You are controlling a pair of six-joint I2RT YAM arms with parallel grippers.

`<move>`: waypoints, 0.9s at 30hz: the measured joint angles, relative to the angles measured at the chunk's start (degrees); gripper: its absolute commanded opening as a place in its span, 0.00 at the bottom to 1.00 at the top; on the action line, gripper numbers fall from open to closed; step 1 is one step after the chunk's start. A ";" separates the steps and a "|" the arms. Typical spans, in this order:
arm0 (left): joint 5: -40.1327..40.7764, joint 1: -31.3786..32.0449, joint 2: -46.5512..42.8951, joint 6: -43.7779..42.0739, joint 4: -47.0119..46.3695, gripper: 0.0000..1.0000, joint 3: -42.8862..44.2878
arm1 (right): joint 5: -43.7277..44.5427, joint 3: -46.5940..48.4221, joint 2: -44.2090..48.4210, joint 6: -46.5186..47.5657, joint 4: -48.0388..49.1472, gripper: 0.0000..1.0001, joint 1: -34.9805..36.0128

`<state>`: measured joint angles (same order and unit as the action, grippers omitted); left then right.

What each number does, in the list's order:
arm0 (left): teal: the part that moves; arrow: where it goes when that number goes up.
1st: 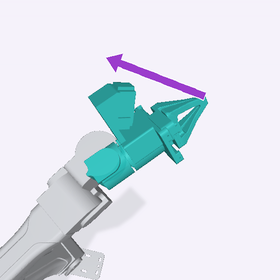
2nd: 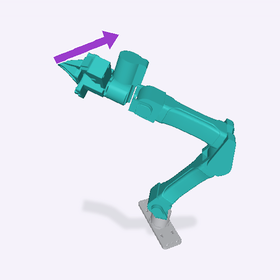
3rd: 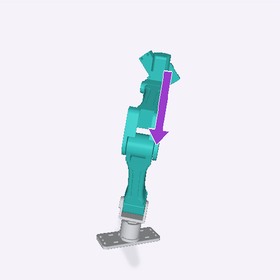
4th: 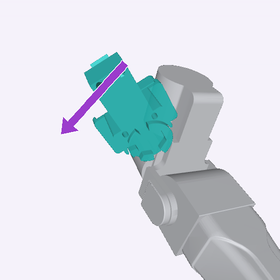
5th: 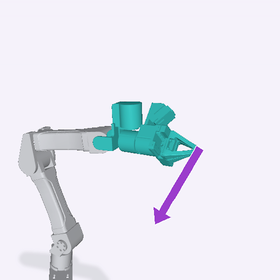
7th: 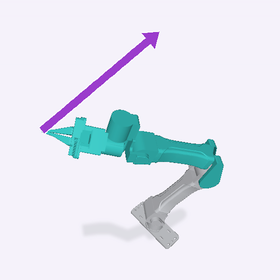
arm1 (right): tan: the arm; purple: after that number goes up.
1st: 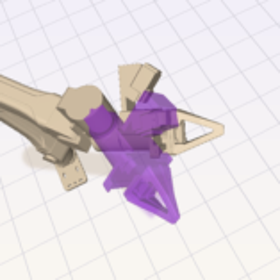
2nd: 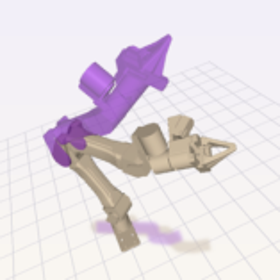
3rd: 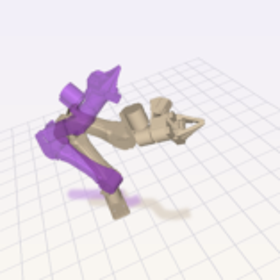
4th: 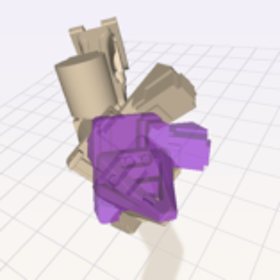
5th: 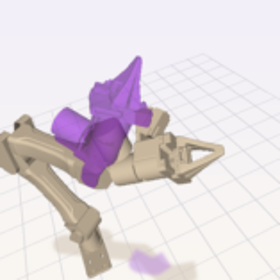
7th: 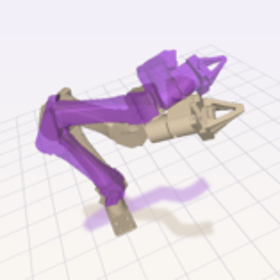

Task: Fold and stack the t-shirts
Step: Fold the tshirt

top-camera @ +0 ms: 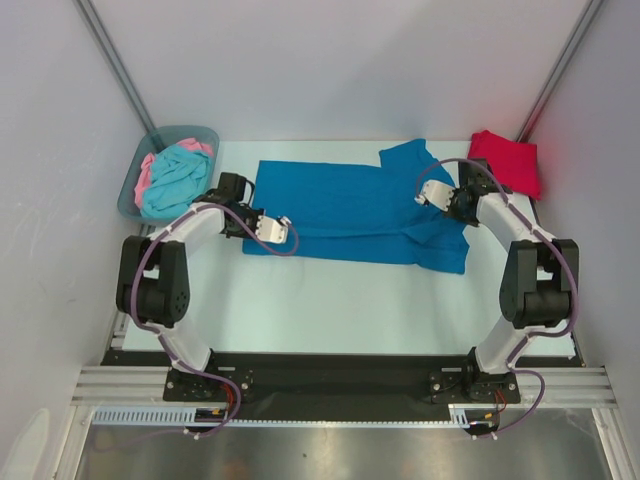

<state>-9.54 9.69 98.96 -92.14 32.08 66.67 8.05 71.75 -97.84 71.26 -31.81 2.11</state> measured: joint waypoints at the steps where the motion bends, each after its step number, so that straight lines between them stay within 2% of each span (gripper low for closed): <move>1: 0.09 0.00 0.15 0.00 -0.04 0.00 0.11 | 0.07 0.17 -0.15 0.17 0.11 0.00 -0.04; 27: 0.44 -0.02 3.82 0.61 -4.52 0.00 2.56 | 0.57 2.69 -3.78 0.55 1.86 0.00 -0.48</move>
<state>-9.10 9.67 102.78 -91.53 27.55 69.23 8.62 74.43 -101.62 71.81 -29.95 1.63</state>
